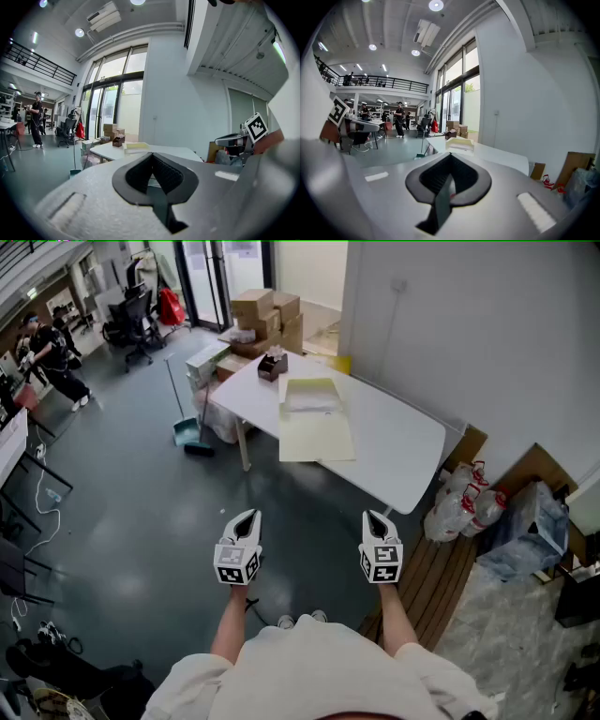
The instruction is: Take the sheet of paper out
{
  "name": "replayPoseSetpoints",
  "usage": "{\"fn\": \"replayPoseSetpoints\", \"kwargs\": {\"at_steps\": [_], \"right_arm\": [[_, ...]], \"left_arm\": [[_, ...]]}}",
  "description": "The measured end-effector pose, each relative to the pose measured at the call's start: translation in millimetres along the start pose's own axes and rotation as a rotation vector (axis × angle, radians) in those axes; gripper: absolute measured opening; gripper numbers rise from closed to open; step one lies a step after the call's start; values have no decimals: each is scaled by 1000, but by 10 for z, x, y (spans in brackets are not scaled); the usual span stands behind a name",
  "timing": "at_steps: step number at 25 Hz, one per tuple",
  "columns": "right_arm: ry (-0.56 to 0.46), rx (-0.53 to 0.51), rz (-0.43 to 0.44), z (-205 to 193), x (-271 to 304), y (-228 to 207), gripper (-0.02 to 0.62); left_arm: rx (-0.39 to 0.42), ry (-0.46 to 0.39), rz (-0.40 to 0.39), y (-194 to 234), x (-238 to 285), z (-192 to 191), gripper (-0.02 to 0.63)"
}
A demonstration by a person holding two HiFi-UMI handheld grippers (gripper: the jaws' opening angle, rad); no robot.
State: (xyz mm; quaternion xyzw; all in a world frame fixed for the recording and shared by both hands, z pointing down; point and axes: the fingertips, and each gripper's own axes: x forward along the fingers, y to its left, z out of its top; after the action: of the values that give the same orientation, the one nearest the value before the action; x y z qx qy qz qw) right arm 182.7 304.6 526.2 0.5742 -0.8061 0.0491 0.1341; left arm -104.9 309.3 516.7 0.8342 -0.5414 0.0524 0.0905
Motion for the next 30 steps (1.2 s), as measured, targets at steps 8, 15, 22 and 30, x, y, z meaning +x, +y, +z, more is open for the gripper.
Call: {"fn": "replayPoseSetpoints", "kwargs": {"at_steps": [8,15,22,30], "right_arm": [[-3,-1,9,-15,0,-149,0],[-19,-8,38,-30,19,-279,2],[-7,-27,65,-75,113,-363,1],[1,-24,70,-57,446,-454,2]], "left_arm": [[5,6,-2,-147,89,19,2],[17,13,3,-321,223,31,2],[4,22,15,-406,322,-38,2],[-6,29,24,-292,585,-76,2]]}}
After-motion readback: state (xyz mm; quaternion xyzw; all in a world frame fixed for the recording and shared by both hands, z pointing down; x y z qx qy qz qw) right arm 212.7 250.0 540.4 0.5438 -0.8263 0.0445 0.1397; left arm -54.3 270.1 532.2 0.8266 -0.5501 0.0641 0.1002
